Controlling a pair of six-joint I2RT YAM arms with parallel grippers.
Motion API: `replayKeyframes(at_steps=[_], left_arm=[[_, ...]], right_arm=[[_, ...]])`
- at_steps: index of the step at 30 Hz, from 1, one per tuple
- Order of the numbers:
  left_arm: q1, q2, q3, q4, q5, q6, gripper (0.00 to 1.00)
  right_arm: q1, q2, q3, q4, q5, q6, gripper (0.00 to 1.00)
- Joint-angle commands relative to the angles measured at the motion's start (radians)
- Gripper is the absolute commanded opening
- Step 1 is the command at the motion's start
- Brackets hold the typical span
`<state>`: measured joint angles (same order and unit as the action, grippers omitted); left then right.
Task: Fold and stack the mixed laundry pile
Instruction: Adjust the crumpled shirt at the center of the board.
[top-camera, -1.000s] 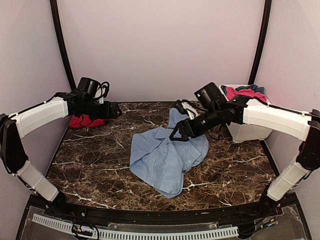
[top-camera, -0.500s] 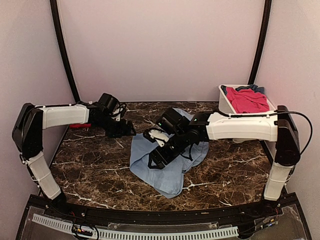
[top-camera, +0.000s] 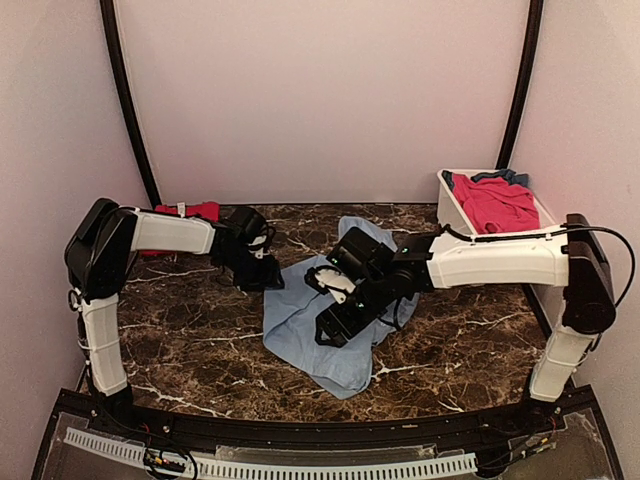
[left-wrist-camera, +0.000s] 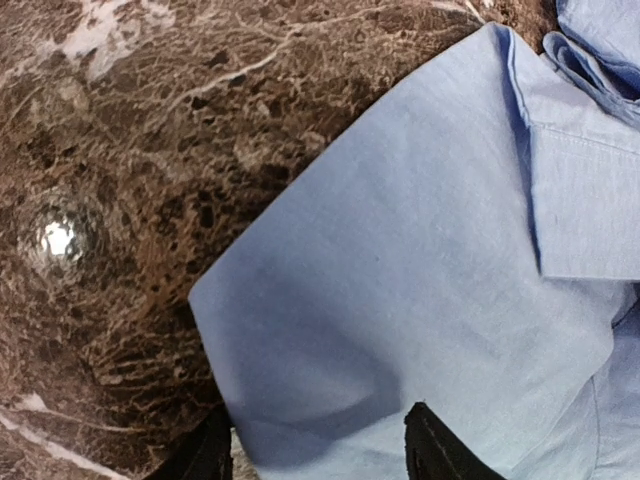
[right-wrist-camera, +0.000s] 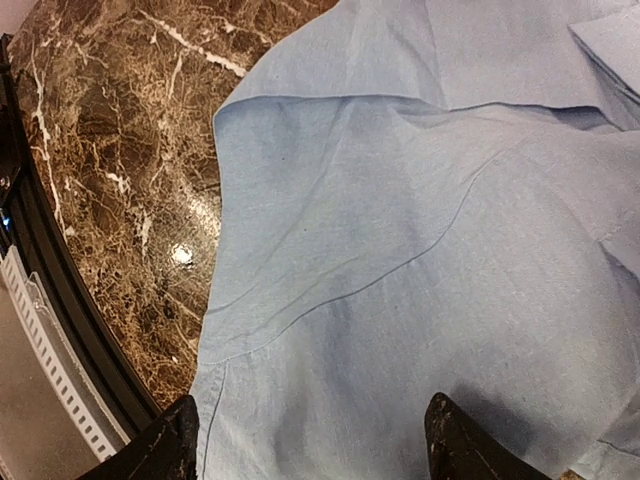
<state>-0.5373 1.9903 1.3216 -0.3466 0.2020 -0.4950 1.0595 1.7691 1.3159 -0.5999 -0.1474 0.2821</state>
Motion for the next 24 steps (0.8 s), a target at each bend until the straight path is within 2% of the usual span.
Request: replayKeyframes(at_steps=[1, 2, 4, 5, 8, 14, 19, 24], left_arm=[[-0.025, 0.056, 0.038, -0.036, 0.027, 0.009, 0.38], [-0.024, 0.054, 0.044, -0.043, 0.049, 0.013, 0.23], [-0.024, 0.021, 0.056, -0.035, 0.087, 0.001, 0.04], [-0.025, -0.017, 0.058, -0.023, 0.108, -0.010, 0.01], [-0.024, -0.113, 0.088, 0.036, 0.187, -0.094, 0.00], [-0.024, -0.304, 0.193, 0.082, 0.193, -0.251, 0.00], [-0.026, -0.340, 0.246, 0.120, 0.226, -0.382, 0.00], [-0.032, -0.381, 0.216, 0.224, 0.214, -0.486, 0.00]], right_arm=[[-0.001, -0.075, 0.000, -0.008, 0.067, 0.000, 0.76], [0.000, -0.089, 0.000, -0.011, 0.080, -0.001, 0.76], [0.002, -0.117, -0.015, 0.009, 0.075, -0.008, 0.78], [0.007, -0.134, -0.026, 0.026, 0.074, -0.009, 0.78], [0.032, -0.177, -0.057, 0.085, 0.112, -0.023, 0.81], [0.093, -0.209, -0.051, 0.131, 0.263, -0.052, 0.86], [0.126, -0.220, -0.044, 0.221, 0.376, -0.023, 0.87], [0.162, -0.220, -0.063, 0.420, 0.476, -0.011, 0.88]])
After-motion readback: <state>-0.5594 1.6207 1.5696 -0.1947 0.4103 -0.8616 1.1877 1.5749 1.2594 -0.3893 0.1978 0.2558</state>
